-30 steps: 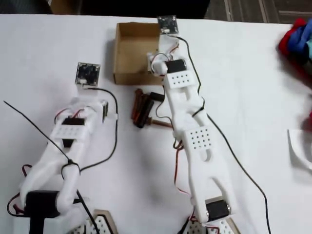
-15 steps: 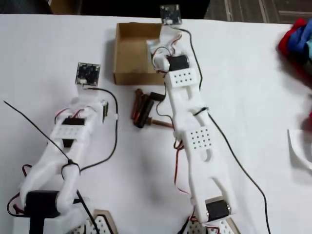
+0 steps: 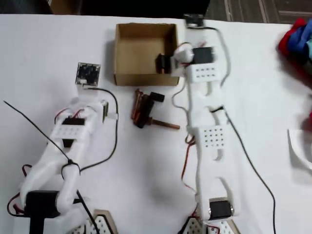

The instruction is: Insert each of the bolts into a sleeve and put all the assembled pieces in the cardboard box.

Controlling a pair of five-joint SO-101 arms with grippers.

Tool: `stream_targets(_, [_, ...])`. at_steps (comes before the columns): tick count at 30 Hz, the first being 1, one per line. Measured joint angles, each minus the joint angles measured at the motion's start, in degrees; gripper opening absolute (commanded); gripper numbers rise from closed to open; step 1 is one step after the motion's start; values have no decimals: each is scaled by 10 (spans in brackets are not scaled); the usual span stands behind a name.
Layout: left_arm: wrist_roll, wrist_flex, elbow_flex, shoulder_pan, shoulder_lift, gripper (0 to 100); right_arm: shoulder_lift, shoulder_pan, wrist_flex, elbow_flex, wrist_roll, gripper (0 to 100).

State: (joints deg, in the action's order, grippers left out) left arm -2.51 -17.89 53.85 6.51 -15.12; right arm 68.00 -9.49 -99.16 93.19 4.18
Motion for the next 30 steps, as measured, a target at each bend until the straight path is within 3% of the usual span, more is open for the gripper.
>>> stream_targets(3, [0,0,1,1,0,129,-20,14,-8,-30,-1,80])
stream_targets(7, [0,0,4,0,0,129,-97,-5,-8,-118,-55,80])
stream_targets(17, [0,0,4,1,0,129,-306,-135,-6,-472,-165,80])
stream_targets(23, [0,0,4,12,0,129,-316,-144,84,-599,-155,80])
stream_targets(30, [41,0,4,36,0,129,-275,-148,153,-612,-6,80])
